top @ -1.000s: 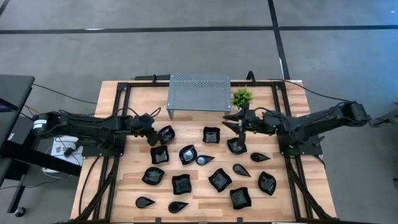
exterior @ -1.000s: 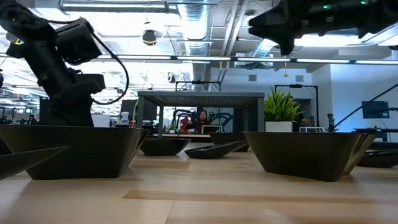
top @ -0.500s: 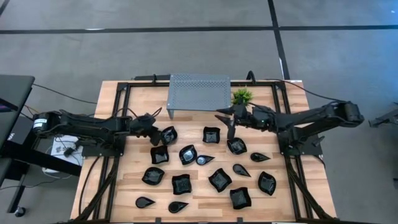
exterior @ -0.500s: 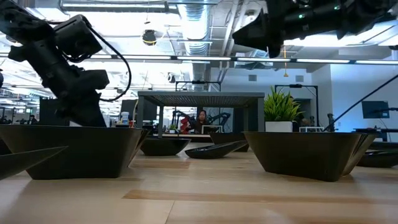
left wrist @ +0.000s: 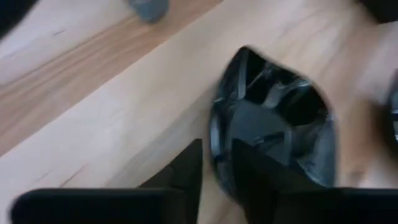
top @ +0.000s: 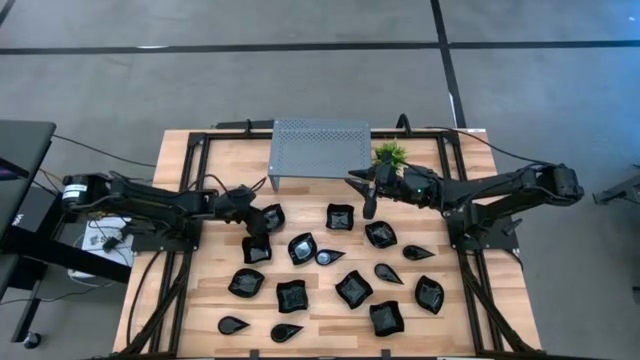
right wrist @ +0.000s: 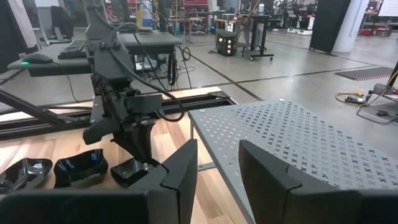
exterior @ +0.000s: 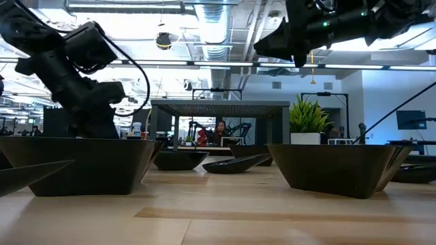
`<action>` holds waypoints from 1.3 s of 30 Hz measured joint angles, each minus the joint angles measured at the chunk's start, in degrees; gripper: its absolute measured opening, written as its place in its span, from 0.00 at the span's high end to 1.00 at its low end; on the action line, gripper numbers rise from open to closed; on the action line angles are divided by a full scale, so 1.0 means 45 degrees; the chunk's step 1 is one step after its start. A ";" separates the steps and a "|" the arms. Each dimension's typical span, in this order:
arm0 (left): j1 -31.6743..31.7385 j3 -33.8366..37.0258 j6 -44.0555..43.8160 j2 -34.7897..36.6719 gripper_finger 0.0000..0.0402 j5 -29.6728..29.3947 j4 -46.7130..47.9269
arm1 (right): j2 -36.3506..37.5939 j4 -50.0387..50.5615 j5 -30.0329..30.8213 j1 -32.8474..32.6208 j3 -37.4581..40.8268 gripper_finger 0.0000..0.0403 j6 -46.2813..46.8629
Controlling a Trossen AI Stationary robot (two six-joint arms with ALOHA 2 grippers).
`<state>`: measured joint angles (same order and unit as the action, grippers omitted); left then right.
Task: Pick & Place Mini shaped plates
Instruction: Put the black leaf-shaped plate on the shelf
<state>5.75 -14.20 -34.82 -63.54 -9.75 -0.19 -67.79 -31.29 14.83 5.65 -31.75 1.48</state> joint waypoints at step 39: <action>0.6497 -0.5032 0.6715 -0.0304 0.99 0.2855 -0.1249 | 0.0005 -0.0204 0.0000 0.0005 0.0010 0.72 0.0000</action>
<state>34.99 -36.84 -4.60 -64.91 3.10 -5.81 -67.77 -32.21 14.83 5.67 -31.70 1.48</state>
